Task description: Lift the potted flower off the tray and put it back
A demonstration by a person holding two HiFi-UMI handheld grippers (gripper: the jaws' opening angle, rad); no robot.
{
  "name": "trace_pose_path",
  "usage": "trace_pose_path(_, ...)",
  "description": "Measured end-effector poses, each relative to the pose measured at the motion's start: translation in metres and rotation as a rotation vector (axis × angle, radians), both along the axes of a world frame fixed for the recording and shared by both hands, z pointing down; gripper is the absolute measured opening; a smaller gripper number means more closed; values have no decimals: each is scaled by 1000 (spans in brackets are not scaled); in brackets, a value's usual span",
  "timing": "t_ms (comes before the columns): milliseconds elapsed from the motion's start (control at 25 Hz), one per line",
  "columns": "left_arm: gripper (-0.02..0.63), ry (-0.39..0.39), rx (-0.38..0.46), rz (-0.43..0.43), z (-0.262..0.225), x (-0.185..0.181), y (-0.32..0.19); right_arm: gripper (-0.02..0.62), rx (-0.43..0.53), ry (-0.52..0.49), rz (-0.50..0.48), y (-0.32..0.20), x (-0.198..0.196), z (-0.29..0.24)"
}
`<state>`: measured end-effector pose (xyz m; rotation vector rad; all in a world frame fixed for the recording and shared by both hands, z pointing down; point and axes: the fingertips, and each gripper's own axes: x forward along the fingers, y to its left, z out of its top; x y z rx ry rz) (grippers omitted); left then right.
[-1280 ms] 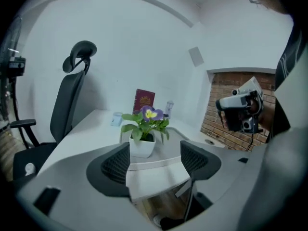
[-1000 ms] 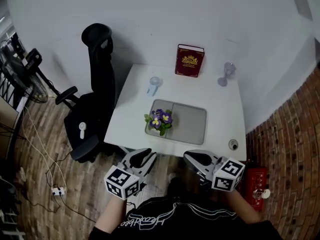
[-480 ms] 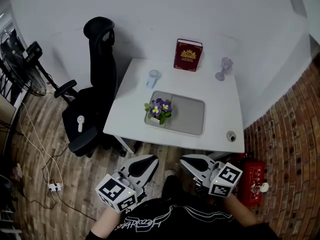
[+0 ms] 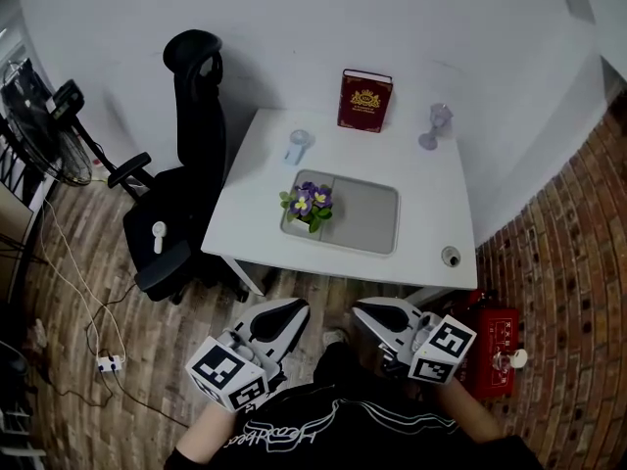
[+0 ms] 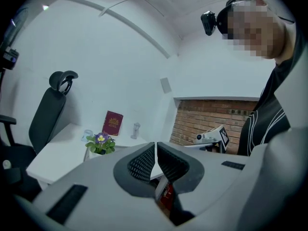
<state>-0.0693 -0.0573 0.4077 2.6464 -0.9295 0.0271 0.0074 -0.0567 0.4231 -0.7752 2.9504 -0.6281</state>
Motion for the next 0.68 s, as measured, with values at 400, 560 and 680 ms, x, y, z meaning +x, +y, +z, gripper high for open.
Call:
trace_pose_path(400,43,-23,21,12,-6,19,-10,3,10,-1,52,-4,24,-4)
trace_pose_path(560,43,-25,13,19,-4,26,-16,3,6,-4,60,-10,31,-4)
trace_pose_path(680,43,-26,8,22,-5,31,-22,3,7,-6,65,-16,36,-6)
